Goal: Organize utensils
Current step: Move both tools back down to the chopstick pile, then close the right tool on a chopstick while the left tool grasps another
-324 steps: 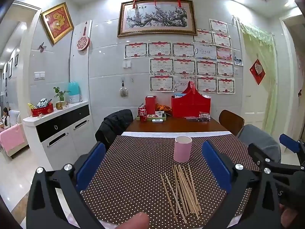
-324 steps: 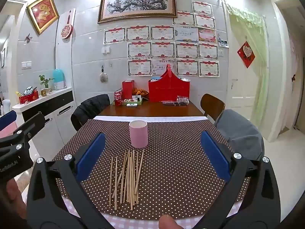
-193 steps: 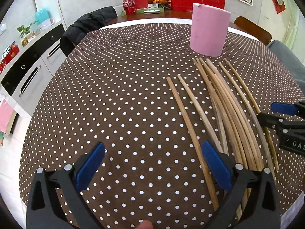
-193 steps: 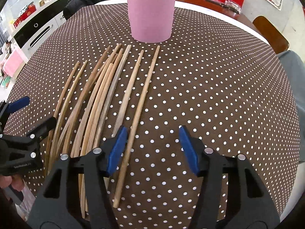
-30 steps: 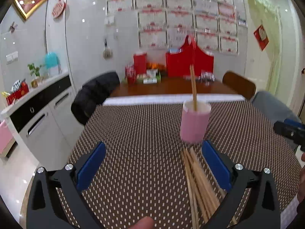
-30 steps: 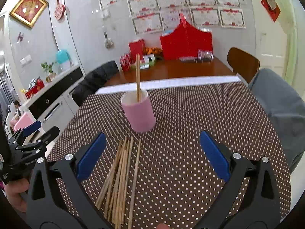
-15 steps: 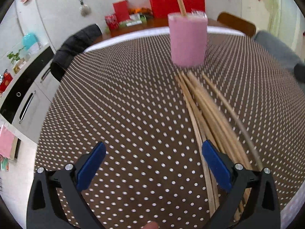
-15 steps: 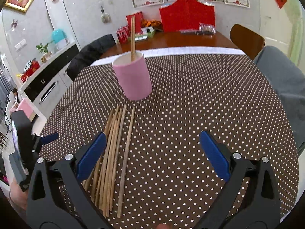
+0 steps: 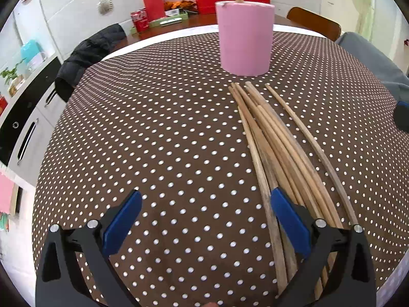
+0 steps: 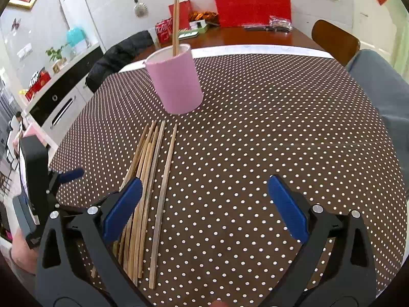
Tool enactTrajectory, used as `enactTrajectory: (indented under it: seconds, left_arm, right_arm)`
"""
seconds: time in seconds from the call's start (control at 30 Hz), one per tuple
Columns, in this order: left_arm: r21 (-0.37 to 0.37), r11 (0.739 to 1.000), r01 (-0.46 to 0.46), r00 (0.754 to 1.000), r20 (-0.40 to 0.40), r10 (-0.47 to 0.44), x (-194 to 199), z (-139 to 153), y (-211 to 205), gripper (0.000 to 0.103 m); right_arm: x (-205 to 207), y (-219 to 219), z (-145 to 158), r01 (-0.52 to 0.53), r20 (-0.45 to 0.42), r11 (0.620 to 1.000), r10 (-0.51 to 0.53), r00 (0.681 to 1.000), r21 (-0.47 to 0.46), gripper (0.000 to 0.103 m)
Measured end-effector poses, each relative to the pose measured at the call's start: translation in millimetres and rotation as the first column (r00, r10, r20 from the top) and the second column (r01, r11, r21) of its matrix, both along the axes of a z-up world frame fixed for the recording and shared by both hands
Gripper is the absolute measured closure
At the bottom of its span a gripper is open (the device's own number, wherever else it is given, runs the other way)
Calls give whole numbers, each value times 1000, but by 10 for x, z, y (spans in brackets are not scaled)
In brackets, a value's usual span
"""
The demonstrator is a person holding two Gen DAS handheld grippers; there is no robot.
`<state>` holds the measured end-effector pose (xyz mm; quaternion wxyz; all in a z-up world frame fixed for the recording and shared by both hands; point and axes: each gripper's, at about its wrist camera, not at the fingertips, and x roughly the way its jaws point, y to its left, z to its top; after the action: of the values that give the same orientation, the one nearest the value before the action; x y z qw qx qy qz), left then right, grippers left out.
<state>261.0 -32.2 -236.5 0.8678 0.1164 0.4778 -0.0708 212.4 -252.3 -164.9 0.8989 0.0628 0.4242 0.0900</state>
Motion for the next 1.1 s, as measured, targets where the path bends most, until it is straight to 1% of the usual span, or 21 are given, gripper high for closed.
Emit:
enactTrajectory:
  seconds: [0.1,0.2,0.3,0.37,0.43,0.47,0.5,0.57,0.6,0.63,0.73,0.8,0.9,0.93,0.97,1.0,1.03,1.07,1.1]
  left_arm:
    - [11,1000,6,1000,-2,-6,-7,26,-25,4]
    - [14,1000,17,1000,-9,-16,-15,44,30,4]
    - [9,1000,15,1000,-14,-15,-23,53,114,4]
    - [6,1000,11,1000,-11,-11,-35,37,161,4]
    - [-7,1000,2,1000,-13,-2,-16,24,222,4]
    - [-10,1000,2,1000,-13,-2,-21,8,252,4]
    - [-13,1000,1,1000,-13,-1,-17,7,269,4]
    - [-10,1000,3,1000,-13,-4,-3,10,277,4]
    - [-3,1000,8,1000,-11,-8,-1,15,277,4]
    - [4,1000,11,1000,-10,-11,-3,17,273,4]
    - [15,1000,23,1000,-17,-23,-17,17,260,4]
    - [9,1000,27,999,-28,-27,-46,12,212,4]
    - [3,999,39,999,-34,-39,-41,5,149,4]
    - [-7,999,41,998,-39,-41,-38,6,133,7]
    - [-45,998,49,997,-51,-52,-30,14,129,17]
    - [-73,996,54,996,-62,-58,-15,21,141,23]
    - [-101,993,67,995,-69,-74,-28,44,130,35]
    - [-105,990,89,993,-65,-96,-46,63,107,49]
    - [-107,989,101,992,-62,-108,-68,83,86,58]
  right_arm:
    - [53,92,-112,-30,-43,999,28,999,-36,6]
    - [99,213,-270,-75,-90,994,68,994,-74,6]
    - [156,338,-384,-117,-117,989,106,987,-95,7]
    - [219,434,-460,-147,-138,982,131,982,-119,14]
    - [291,498,-538,-158,-166,978,135,977,-136,32]
    - [304,531,-532,-160,-156,974,135,978,-159,33]
    - [320,559,-531,-164,-153,970,137,979,-180,39]
    - [335,610,-509,-185,-153,964,157,976,-191,53]
    - [330,634,-499,-201,-156,959,172,973,-200,68]
    - [297,665,-493,-227,-166,948,192,967,-223,73]
    - [217,681,-485,-268,-195,930,222,955,-253,73]
    - [209,622,-472,-261,-208,938,215,954,-228,73]
    - [298,585,-477,-232,-205,947,187,961,-222,72]
    - [346,601,-479,-234,-207,950,191,960,-208,72]
    - [378,615,-489,-233,-199,950,192,961,-207,72]
    - [389,638,-488,-233,-196,948,192,962,-216,73]
    - [385,655,-487,-238,-195,946,196,961,-219,78]
    - [379,682,-481,-251,-193,946,212,958,-205,84]
    - [374,700,-477,-252,-190,946,214,958,-205,94]
